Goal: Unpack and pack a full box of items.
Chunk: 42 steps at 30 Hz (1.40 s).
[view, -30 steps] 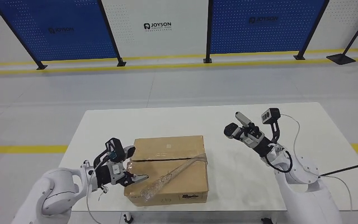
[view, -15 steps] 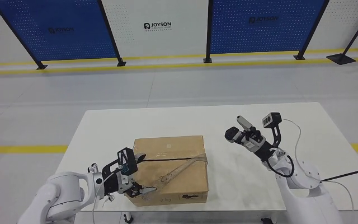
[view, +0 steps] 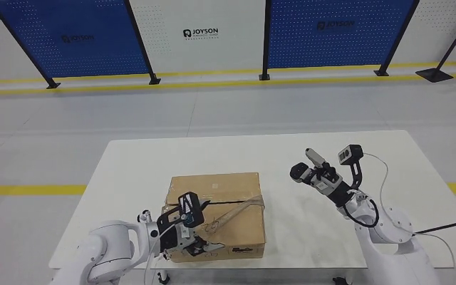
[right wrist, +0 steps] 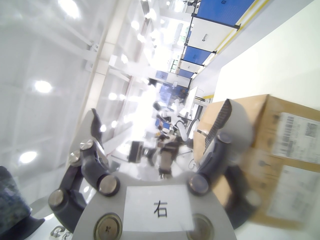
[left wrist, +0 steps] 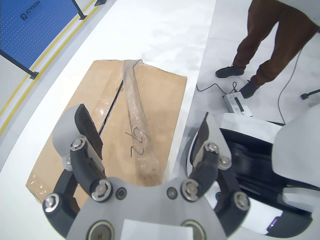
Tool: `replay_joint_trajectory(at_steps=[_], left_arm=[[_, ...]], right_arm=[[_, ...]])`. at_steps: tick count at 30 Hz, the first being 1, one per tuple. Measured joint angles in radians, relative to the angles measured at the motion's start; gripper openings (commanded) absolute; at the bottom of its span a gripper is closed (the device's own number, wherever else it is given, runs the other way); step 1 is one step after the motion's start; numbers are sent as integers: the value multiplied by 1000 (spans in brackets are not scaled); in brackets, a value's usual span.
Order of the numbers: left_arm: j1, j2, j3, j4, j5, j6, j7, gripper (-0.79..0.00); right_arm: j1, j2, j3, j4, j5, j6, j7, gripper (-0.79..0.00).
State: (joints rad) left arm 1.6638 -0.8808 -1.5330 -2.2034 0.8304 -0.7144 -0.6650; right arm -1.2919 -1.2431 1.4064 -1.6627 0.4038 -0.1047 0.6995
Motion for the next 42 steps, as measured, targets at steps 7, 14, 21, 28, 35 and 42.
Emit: replay_joint_trajectory(at_steps=[7,14,21,28,35,42], left_arm=[[-26,-1,42,9,27,6,-16,0],[-21,-2,46,16,25,17,-12,0],[-48,-7,118,-9,88,72,-19,0],[-149,-21,243,32,176,165,-85,0],[-222,-31,318,67,253,222,-161,-292],[-238,-35,340,74,266,252,-188,-785]], right_arm=[[-28,7,22,-22,-2,4,-4,0],[-43,12,28,-41,-4,10,1,0],[-42,16,31,-36,-7,14,6,0],[-40,17,23,-34,-4,14,0,0],[-43,20,20,-36,-2,14,-3,0],[-47,21,8,-32,1,9,-11,0]])
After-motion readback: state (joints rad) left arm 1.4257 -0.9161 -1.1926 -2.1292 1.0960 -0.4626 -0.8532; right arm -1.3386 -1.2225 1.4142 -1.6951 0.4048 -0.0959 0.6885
